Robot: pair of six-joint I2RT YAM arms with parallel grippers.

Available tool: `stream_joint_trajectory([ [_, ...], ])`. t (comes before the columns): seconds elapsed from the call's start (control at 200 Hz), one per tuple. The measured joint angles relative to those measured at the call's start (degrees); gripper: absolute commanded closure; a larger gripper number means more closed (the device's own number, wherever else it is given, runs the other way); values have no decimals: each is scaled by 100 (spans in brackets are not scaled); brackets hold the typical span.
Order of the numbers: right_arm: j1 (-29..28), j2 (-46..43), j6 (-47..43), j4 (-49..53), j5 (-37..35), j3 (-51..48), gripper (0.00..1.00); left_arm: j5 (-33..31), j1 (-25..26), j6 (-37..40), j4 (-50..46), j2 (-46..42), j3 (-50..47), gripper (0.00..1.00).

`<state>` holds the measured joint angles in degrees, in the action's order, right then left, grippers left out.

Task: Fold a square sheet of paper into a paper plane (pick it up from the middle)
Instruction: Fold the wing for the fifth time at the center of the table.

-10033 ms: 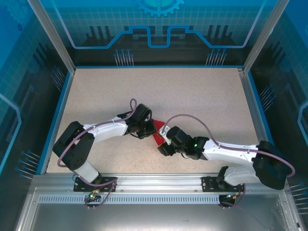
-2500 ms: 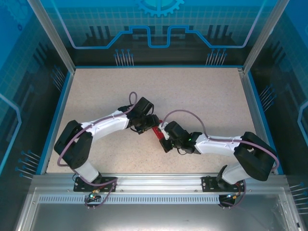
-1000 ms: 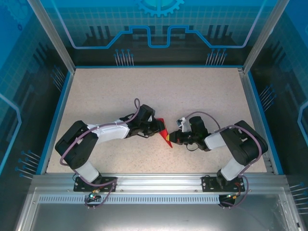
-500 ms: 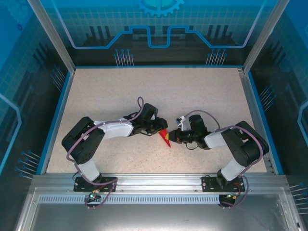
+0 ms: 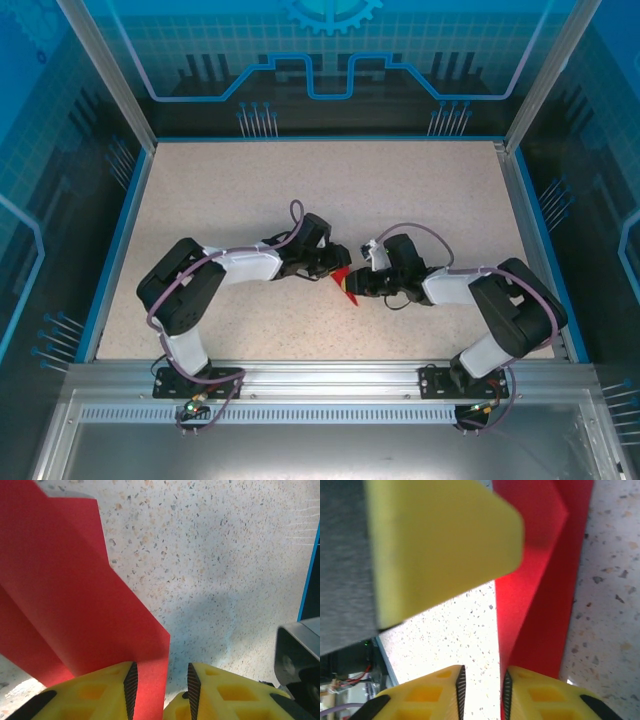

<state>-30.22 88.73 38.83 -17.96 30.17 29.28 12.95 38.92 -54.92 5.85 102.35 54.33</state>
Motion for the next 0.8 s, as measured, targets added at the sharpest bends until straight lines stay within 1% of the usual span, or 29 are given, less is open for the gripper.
stream_joint_trajectory([
  [0.19,-229,-68,-439,581,-490,129,65,0,0,4,-59,61,83,65],
  [0.31,-404,-125,-682,898,-872,195,66,0,0,4,-90,83,105,65],
  [0.465,-535,-188,-931,1139,-1226,284,76,0,0,4,-109,85,122,65],
  [0.655,-549,-188,-1003,1213,-1384,308,88,0,0,4,-129,85,149,65],
  [0.8,-551,-188,-1019,1213,-1394,308,93,-2,0,4,-170,85,151,65],
])
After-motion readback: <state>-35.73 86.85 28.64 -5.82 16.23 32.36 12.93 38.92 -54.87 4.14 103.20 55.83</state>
